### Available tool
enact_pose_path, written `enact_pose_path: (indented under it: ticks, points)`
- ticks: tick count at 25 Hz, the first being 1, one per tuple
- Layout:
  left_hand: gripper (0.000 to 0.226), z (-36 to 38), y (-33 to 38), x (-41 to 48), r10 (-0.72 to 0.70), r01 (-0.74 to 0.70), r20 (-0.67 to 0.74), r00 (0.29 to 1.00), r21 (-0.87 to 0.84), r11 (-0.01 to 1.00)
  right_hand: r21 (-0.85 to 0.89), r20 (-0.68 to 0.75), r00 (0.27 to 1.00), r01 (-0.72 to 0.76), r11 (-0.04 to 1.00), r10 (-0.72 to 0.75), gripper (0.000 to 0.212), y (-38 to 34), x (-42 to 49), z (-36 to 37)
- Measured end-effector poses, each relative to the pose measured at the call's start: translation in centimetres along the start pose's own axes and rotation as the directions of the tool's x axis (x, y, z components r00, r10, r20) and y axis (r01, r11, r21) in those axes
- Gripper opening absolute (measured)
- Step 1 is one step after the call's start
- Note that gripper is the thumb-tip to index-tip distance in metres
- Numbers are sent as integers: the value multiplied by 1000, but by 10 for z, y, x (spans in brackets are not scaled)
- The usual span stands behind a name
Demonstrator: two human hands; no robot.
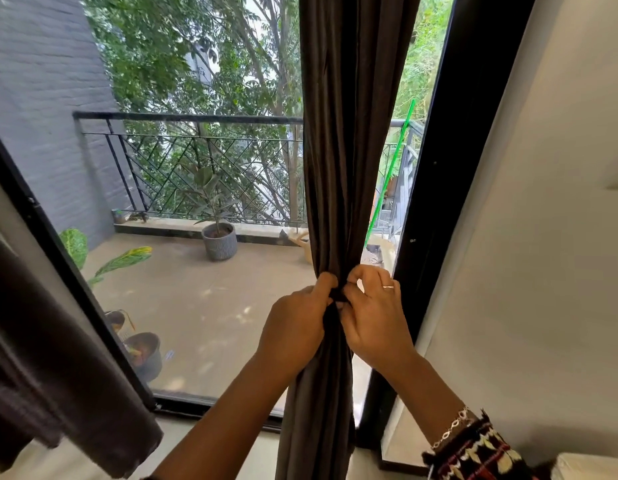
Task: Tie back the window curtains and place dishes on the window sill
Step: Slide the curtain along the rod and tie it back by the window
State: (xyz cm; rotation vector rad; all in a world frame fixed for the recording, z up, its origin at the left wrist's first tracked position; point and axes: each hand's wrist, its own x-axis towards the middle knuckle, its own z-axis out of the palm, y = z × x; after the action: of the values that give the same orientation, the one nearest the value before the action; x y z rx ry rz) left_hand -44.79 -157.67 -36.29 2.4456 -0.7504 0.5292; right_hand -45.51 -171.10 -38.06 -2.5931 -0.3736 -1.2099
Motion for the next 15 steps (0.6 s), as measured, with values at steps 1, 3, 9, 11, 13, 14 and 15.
enact_pose_path:
  ticks: [1,3,9,11,13,14,15]
  points:
    - [29,0,0,0,17,-17,5,1000,39,999,66,34,999,-18,998,16,21,0,1,-3]
    - [31,-1,0,2,15,-17,21,1000,125,992,287,38,992,-126,949,120,17,-1,-1,-9]
    - [35,-5,0,10,-16,-29,144,989,308,951,764,415,689,-619,183,594,27,-24,-42,-16]
    - [34,-5,5,9,-9,-46,193,981,277,960,721,591,596,-693,-24,544,26,-26,-41,-12]
    - [30,-4,8,9,-20,-40,253,967,230,972,722,652,585,-673,-159,482,26,-24,-33,-13]
    - [29,-4,8,10,-25,-35,279,960,210,977,728,661,594,-656,-200,459,25,-23,-31,-14]
    - [28,-4,7,10,-31,-28,301,953,190,981,732,661,601,-649,-207,449,23,-21,-31,-13]
